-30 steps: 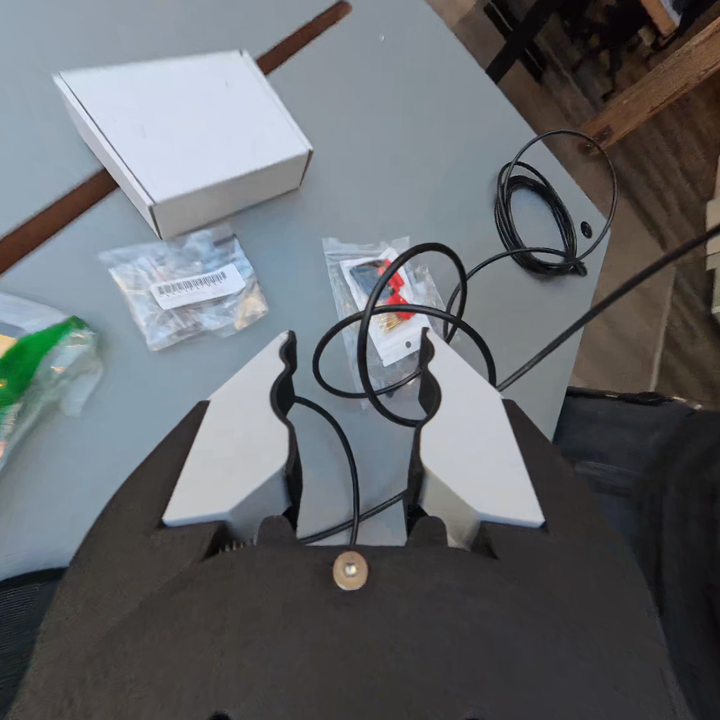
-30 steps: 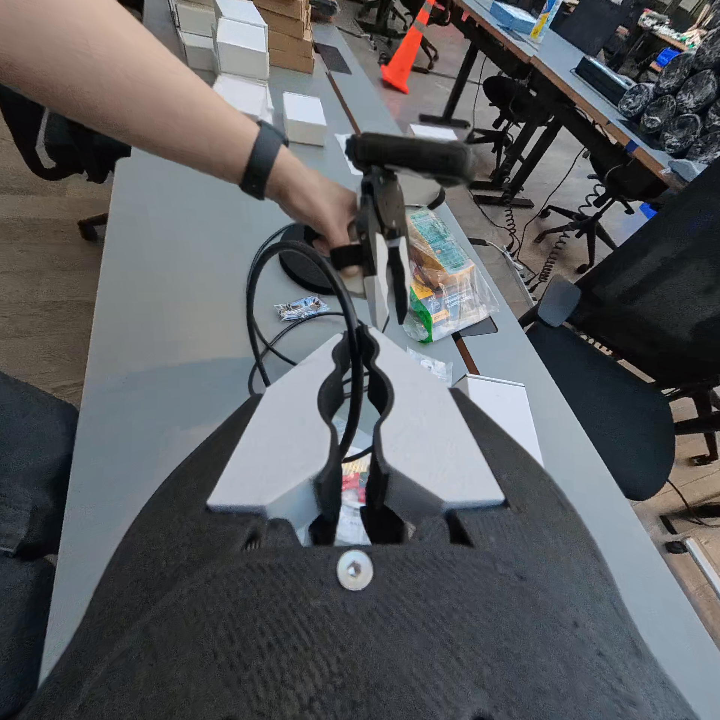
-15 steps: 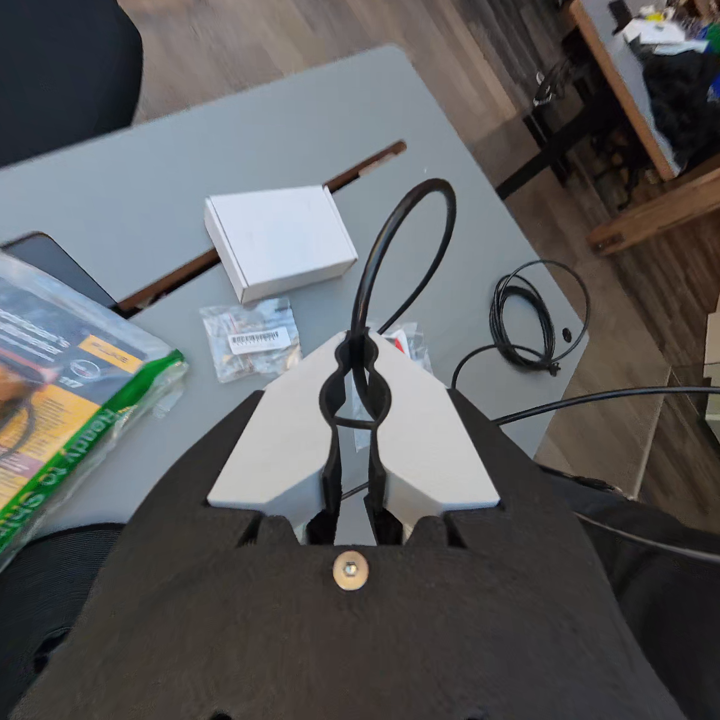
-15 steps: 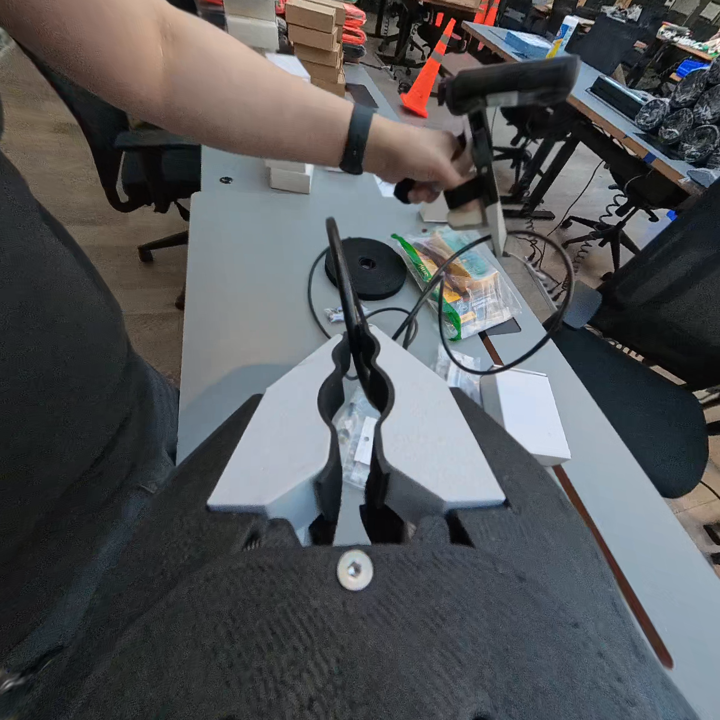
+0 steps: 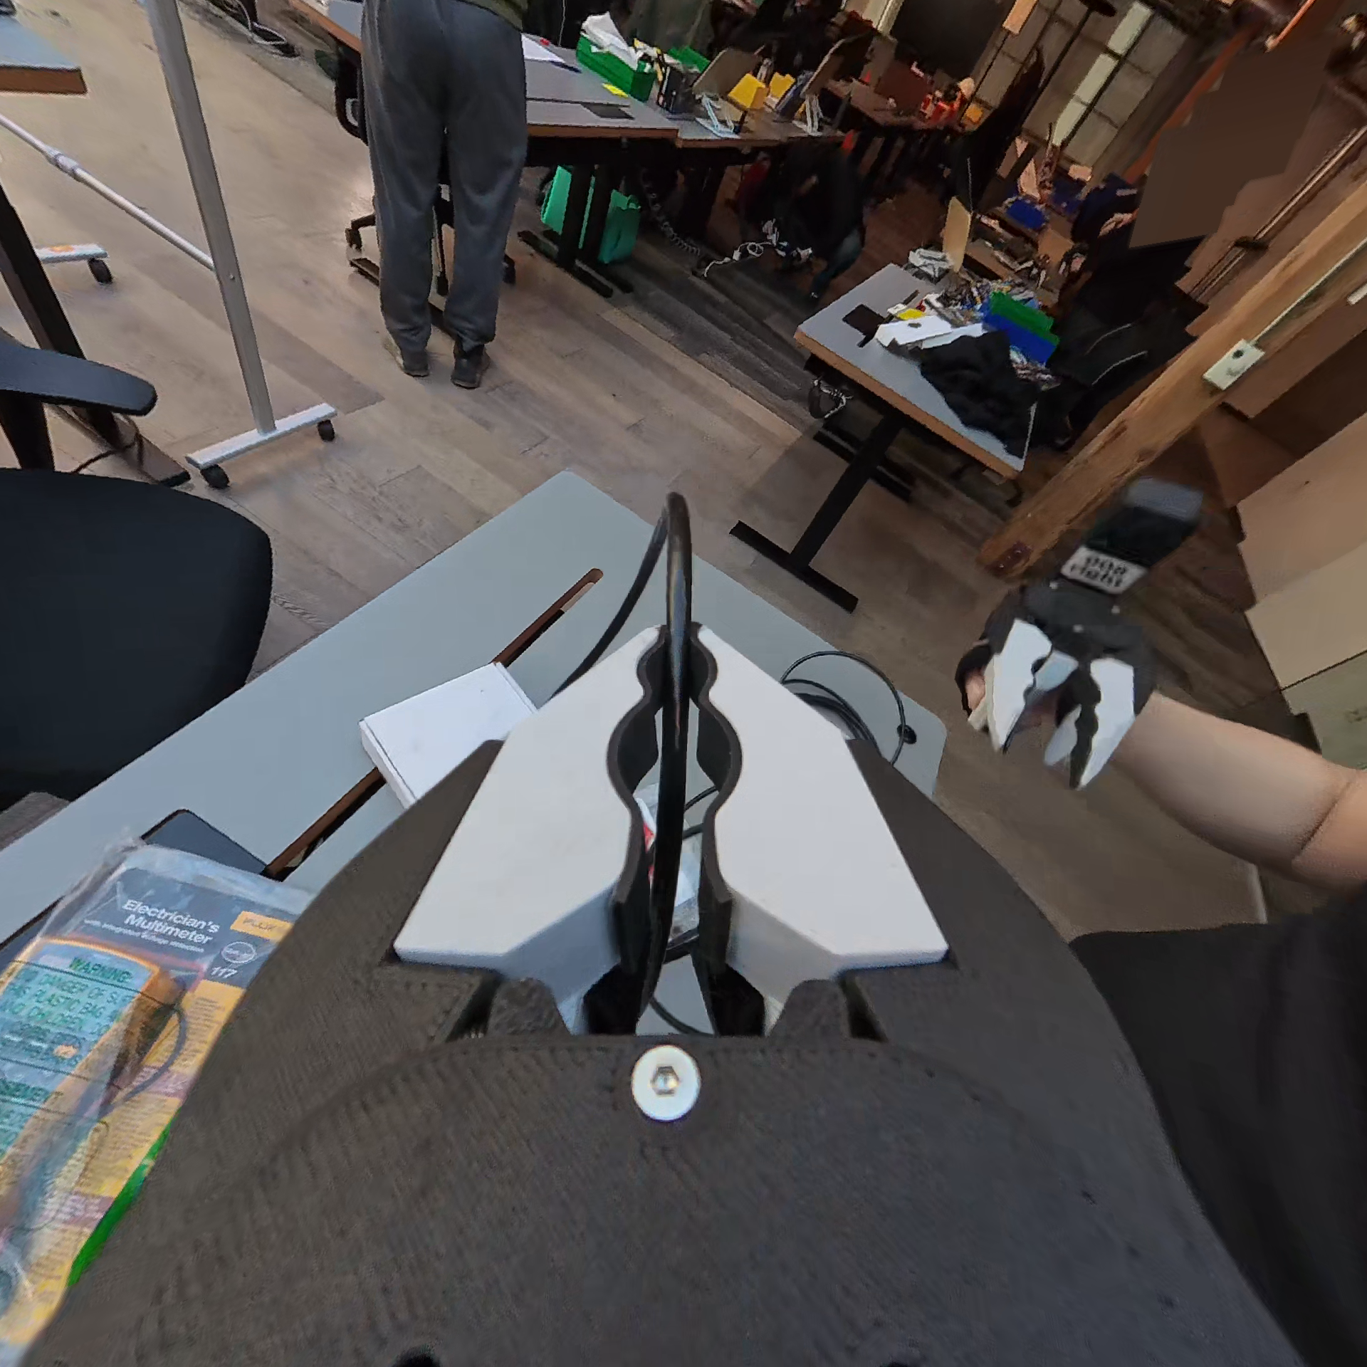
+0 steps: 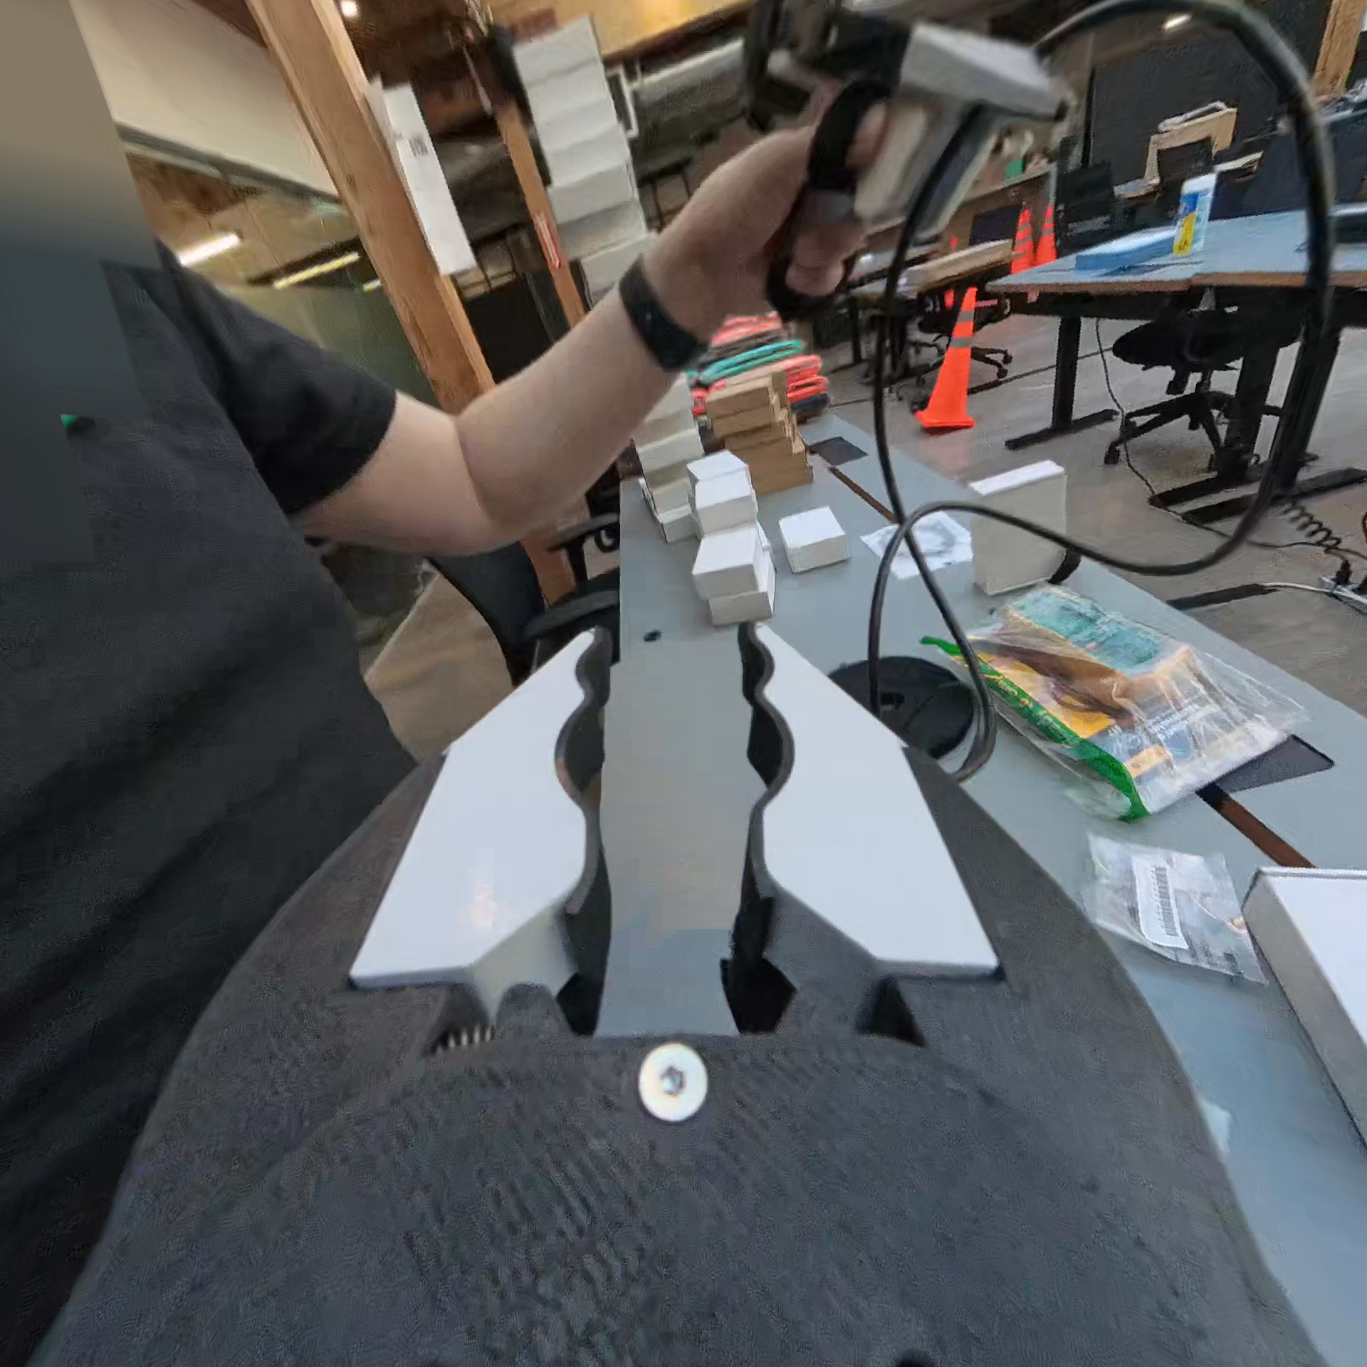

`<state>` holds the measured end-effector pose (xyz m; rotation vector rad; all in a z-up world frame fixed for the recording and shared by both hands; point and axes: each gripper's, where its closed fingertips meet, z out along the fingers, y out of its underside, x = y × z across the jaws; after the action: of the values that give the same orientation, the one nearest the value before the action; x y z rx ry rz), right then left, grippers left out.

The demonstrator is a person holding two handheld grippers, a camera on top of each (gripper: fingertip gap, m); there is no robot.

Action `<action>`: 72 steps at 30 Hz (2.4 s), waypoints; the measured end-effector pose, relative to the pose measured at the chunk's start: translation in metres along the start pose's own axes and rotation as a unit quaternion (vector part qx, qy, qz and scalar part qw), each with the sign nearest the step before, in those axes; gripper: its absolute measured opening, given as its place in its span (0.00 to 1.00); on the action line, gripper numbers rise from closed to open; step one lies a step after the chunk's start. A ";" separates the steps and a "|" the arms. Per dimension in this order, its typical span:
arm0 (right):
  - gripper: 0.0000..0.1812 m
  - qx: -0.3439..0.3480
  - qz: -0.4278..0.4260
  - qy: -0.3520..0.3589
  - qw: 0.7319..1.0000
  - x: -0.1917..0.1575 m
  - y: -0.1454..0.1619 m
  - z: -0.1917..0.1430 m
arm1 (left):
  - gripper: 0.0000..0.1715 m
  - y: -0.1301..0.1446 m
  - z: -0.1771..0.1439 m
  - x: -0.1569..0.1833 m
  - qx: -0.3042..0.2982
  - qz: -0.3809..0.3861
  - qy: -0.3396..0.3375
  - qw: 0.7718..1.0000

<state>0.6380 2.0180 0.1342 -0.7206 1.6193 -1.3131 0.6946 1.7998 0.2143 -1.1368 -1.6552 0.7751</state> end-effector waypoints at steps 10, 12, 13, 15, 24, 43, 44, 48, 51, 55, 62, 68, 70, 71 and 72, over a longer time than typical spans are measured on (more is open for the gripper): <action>0.18 -0.201 0.055 0.129 0.970 0.074 0.006 0.145 | 0.00 -0.004 0.000 0.032 -0.014 0.019 -0.045 0.999; 0.21 -0.265 0.108 0.138 0.948 0.081 0.060 0.167 | 0.00 -0.002 0.002 0.032 -0.010 0.000 -0.039 0.999; 0.24 -0.288 0.116 0.163 0.936 0.088 0.081 0.171 | 0.00 -0.001 0.002 0.033 -0.008 -0.008 -0.035 0.999; 0.23 -0.312 0.084 0.223 0.920 0.106 0.111 0.170 | 0.00 0.001 0.003 0.032 -0.005 -0.016 -0.030 0.999; 0.00 -0.190 0.080 0.097 0.974 0.071 0.021 0.176 | 0.00 0.018 -0.013 -0.022 -0.026 0.017 -0.109 0.994; 0.00 -0.096 0.307 -0.095 0.942 0.045 -0.217 0.201 | 0.35 0.097 -0.107 -0.109 0.081 -0.054 -0.195 0.976; 0.00 -0.085 0.310 -0.098 0.942 0.046 -0.221 0.202 | 0.37 0.113 -0.116 -0.108 0.082 -0.052 -0.222 0.970; 0.00 -0.063 0.294 -0.081 0.950 0.056 -0.238 0.203 | 0.40 0.187 -0.159 -0.102 0.104 -0.107 -0.309 0.939; 0.00 -0.044 0.288 -0.064 0.954 0.065 -0.253 0.203 | 0.23 0.204 -0.165 -0.057 0.144 -0.110 -0.252 0.951; 0.00 -0.045 0.285 -0.060 0.956 0.067 -0.259 0.210 | 0.22 0.194 -0.078 0.034 0.118 -0.115 -0.048 0.985; 0.00 -0.038 0.272 -0.044 0.961 0.073 -0.268 0.214 | 0.20 0.236 0.053 0.053 0.016 -0.145 0.034 0.989; 0.00 -0.072 0.210 0.022 0.975 0.105 -0.251 0.184 | 0.01 0.235 0.042 0.094 0.037 -0.220 0.184 0.957; 0.00 -0.089 0.200 0.025 0.975 0.112 -0.236 0.168 | 0.01 0.211 0.014 0.087 0.115 -0.274 0.223 0.928; 0.00 -0.098 0.200 0.017 0.975 0.113 -0.226 0.161 | 0.01 0.195 -0.006 0.078 0.172 -0.304 0.245 0.905; 0.00 -0.111 0.202 0.004 0.973 0.112 -0.215 0.153 | 0.01 0.180 -0.030 0.065 0.236 -0.338 0.265 0.872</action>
<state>0.7076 1.7981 0.3049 -0.4798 1.8222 -0.8517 0.7744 1.9260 0.0907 -0.3170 -1.1695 0.3253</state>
